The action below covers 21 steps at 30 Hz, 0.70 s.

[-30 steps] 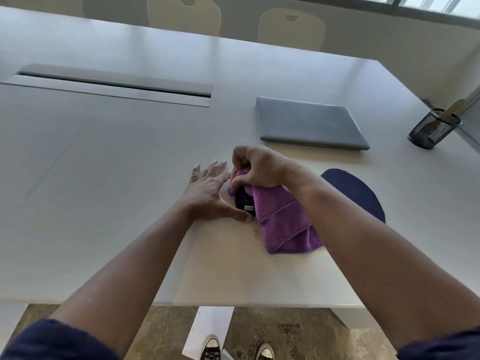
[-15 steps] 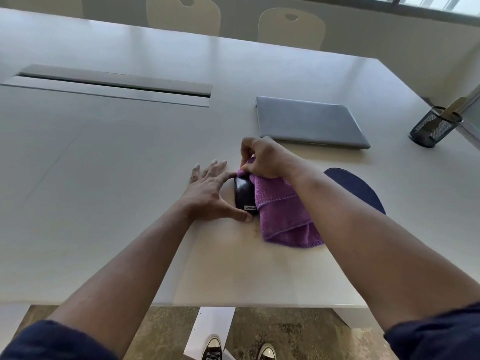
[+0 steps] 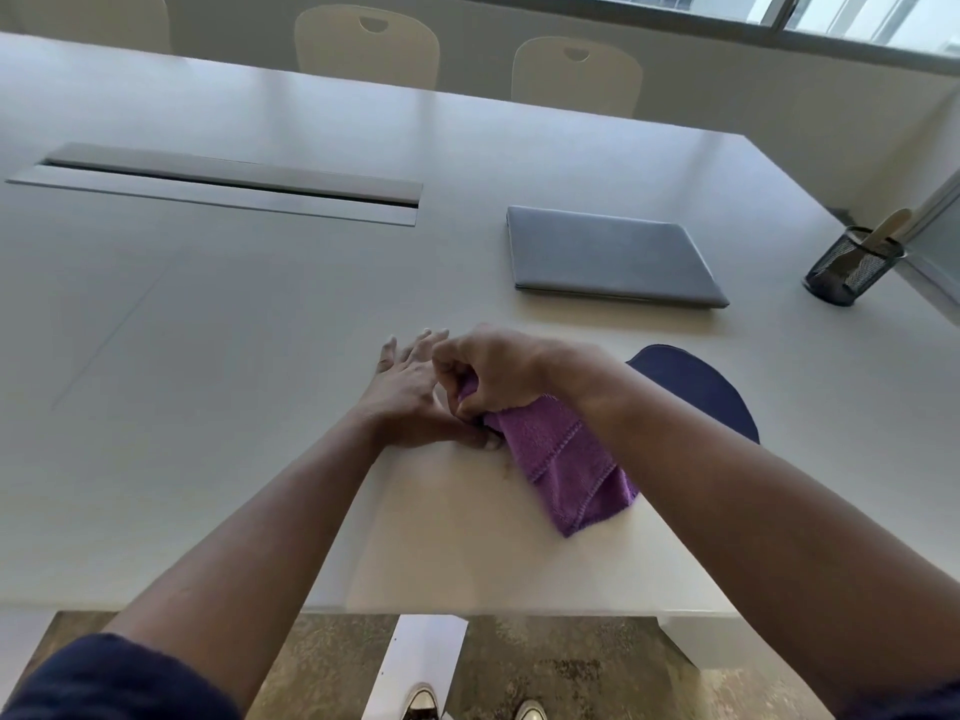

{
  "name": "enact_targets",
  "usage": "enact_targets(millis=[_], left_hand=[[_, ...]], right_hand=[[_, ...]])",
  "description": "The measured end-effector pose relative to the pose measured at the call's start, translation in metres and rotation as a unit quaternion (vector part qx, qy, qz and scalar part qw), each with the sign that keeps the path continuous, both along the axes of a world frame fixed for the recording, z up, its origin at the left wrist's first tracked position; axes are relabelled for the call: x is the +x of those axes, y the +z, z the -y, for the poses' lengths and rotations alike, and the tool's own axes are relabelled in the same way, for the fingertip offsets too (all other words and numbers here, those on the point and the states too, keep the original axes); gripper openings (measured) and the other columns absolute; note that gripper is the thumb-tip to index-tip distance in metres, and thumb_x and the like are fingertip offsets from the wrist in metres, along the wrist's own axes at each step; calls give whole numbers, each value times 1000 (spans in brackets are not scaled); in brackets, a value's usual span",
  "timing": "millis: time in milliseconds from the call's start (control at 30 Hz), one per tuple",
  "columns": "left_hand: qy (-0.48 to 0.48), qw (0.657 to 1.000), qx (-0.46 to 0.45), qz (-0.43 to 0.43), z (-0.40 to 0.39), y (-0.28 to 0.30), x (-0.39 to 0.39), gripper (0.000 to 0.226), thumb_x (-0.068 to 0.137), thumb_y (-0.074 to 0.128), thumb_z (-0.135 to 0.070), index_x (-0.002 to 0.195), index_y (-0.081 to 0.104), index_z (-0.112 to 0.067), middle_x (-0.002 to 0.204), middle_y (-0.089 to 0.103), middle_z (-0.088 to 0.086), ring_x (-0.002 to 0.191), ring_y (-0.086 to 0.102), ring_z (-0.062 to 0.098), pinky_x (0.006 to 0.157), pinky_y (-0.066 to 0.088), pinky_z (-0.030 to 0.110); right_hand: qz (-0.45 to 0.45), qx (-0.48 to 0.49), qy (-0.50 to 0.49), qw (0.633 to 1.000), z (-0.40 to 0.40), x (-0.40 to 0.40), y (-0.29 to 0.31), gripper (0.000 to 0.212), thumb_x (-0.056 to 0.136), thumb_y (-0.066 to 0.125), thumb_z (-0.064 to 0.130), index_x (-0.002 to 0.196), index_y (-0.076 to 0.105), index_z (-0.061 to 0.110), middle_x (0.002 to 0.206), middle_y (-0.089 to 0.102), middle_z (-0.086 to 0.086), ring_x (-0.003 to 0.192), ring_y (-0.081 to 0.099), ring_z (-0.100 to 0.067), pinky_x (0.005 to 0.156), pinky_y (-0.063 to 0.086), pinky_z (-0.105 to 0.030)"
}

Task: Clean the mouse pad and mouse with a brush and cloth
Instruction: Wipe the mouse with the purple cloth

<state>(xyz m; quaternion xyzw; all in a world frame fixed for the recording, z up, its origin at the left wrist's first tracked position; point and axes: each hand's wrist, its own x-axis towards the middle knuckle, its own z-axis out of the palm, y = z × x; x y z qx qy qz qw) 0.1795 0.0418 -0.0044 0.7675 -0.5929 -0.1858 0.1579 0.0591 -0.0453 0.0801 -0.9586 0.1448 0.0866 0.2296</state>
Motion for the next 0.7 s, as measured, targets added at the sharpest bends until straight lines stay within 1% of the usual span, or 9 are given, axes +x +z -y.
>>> enact_targets(millis=[100,167,267,400,500,567,633,667,700], left_hand=[[-1,1000,-2,-9,-3,-1,1,136,41,66,-89,155,17,-32,164,4,-3,148,-11,4,118,-18,37],[0,1000,-3,-15,-4,-2,0,136,40,65,-90,155,17,-33,165,3,-4,148,-13,3,119,-18,38],[-5,1000,-8,-20,-4,-2,0,128,40,66,-88,151,21,-42,165,4,-3,148,-14,3,119,-16,41],[-10,1000,-12,-13,-5,-3,0,117,43,66,-88,146,26,-49,164,5,-3,148,-13,4,119,-17,42],[-9,1000,-10,-11,-5,-3,0,119,42,62,-92,146,26,-48,164,6,-4,148,-13,5,118,-18,43],[-9,1000,-8,-9,-4,-4,1,119,42,61,-92,147,26,-48,164,5,-4,148,-13,5,118,-19,43],[-10,1000,-6,-5,-3,-5,2,120,42,60,-93,148,25,-47,164,4,-4,148,-13,6,117,-20,43],[-11,1000,-4,-1,-3,-5,2,121,42,59,-93,148,24,-46,164,4,-4,148,-13,7,117,-20,43],[-11,1000,-2,1,-3,-5,2,122,42,58,-94,149,24,-45,165,3,-3,149,-13,7,117,-20,43]], right_hand=[[13,25,-7,1000,1,-13,0,27,70,78,3,81,57,18,84,73,0,79,67,-14,78,54,-30],[17,45,-17,999,4,-21,0,27,70,78,2,82,58,16,84,76,1,80,70,-9,79,55,-28],[15,61,-26,998,9,-31,3,31,70,79,2,79,56,20,82,75,6,82,71,-5,81,55,-28],[-17,65,-36,997,13,-40,7,29,71,80,1,82,57,15,79,74,7,73,68,0,76,52,-20],[-36,32,-47,998,17,-46,13,26,71,80,4,82,59,16,79,74,7,77,69,-6,78,54,-27],[-15,0,-62,998,21,-48,17,24,71,80,11,81,61,23,75,70,13,70,62,3,70,50,-23],[42,2,-75,996,22,-46,18,21,73,81,18,84,64,26,71,64,22,66,57,8,64,42,-12],[67,8,-77,995,21,-43,17,20,76,81,20,89,67,26,72,62,25,69,56,10,65,41,-8],[78,6,-78,994,20,-39,14,20,78,79,21,95,70,26,79,62,24,76,57,8,70,42,-8]])
